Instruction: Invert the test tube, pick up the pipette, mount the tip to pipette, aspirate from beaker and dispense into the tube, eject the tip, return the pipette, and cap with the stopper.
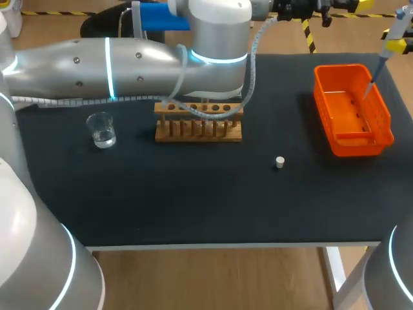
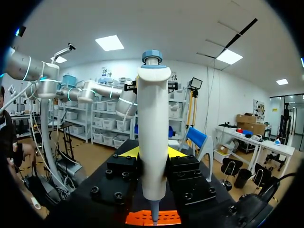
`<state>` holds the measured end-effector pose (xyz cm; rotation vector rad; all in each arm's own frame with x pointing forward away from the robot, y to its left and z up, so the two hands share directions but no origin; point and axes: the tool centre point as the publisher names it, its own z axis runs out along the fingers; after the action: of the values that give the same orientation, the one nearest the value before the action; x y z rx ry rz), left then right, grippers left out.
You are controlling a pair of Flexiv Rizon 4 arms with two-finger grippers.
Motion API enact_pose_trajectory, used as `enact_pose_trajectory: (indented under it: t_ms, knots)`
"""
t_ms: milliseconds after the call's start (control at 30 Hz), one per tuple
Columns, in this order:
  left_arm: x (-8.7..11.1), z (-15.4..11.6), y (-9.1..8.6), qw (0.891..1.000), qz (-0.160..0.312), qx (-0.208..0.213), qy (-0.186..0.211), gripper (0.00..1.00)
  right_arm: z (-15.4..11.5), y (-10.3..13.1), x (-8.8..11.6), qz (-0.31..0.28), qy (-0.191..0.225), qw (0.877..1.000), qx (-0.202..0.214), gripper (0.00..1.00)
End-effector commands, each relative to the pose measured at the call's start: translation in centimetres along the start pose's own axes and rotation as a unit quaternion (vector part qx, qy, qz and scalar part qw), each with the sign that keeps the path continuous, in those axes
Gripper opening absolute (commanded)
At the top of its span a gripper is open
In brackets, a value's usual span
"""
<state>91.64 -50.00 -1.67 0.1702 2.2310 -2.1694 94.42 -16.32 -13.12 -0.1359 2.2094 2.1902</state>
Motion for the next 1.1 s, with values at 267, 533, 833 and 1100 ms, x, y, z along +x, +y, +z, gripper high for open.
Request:
enact_pose_trajectory:
  t_ms: [267,533,833,1100]
  knots:
    - [-0.7,2.6,0.3,1.0,-0.002,0.01,0.011,0.0,0.0,0.1,0.0,0.0,0.001,1.0,0.001,0.0]
    - [-1.1,4.8,0.6,0.999,-0.017,0.013,0.028,0.0,0.0,0.1,0.0,0.0,0.001,1.0,0.001,0.0]
    - [-1.7,6.2,1.3,0.999,-0.021,0.013,0.039,0.0,0.0,0.1,0.0,0.0,0.001,1.0,0.001,0.0]
    - [-2.0,6.7,1.3,0.999,-0.007,0.008,0.034,0.0,0.0,0.1,0.0,0.0,0.001,1.0,0.001,0.0]
